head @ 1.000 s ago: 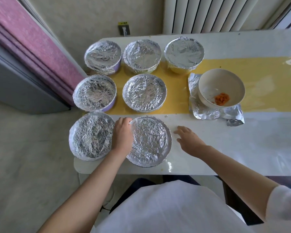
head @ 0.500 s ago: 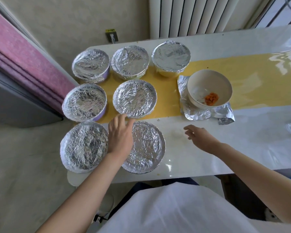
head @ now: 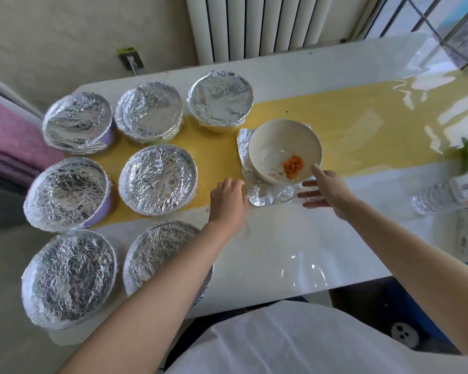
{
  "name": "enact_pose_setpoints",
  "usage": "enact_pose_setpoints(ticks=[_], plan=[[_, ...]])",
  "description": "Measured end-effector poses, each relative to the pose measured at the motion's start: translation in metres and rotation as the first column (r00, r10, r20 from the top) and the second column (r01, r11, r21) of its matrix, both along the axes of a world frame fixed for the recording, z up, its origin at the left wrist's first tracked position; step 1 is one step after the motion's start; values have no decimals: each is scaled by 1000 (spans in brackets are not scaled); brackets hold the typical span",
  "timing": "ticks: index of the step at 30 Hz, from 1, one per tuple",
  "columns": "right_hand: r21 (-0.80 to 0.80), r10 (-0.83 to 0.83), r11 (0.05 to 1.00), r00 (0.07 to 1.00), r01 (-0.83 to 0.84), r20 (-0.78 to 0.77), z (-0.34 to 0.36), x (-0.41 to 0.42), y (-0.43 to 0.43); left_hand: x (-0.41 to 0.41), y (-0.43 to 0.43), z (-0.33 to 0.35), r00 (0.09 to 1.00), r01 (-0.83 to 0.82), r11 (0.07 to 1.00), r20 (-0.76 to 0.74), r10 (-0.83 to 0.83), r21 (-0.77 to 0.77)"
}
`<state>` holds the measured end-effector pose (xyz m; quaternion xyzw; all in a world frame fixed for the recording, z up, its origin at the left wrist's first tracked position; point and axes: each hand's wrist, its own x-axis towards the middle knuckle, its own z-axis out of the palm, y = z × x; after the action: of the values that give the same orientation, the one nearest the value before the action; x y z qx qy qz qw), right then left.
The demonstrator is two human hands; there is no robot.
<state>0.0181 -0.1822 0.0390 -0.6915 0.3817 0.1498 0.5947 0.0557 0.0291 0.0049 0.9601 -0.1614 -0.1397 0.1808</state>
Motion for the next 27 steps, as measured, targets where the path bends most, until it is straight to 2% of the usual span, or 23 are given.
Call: enact_pose_setpoints(ticks=[6,11,14,19,23,27], plan=[[9,83,997,993,-82,-87,-4,15,-5,23,-24,-30,926,-270,962,-283,251,-29],[46,46,998,991,-41,-128,-11,18,-15,35,-32,-37,817,-507,845,-405,409,-169],[55,31,998,990,-24,-134,-12,18,-25,42,-37,-40,731,-591,791,-521,441,-160],[135,-33,990,992,50,-122,-12,14,-34,40,-48,-35,610,-719,643,-682,403,-264],[189,-108,975,992,118,-63,-10,7,-39,34,-55,-24,653,-730,577,-626,427,-368],[184,-160,970,987,157,-2,-7,0,-43,28,-50,-1,768,-633,612,-487,417,-474]])
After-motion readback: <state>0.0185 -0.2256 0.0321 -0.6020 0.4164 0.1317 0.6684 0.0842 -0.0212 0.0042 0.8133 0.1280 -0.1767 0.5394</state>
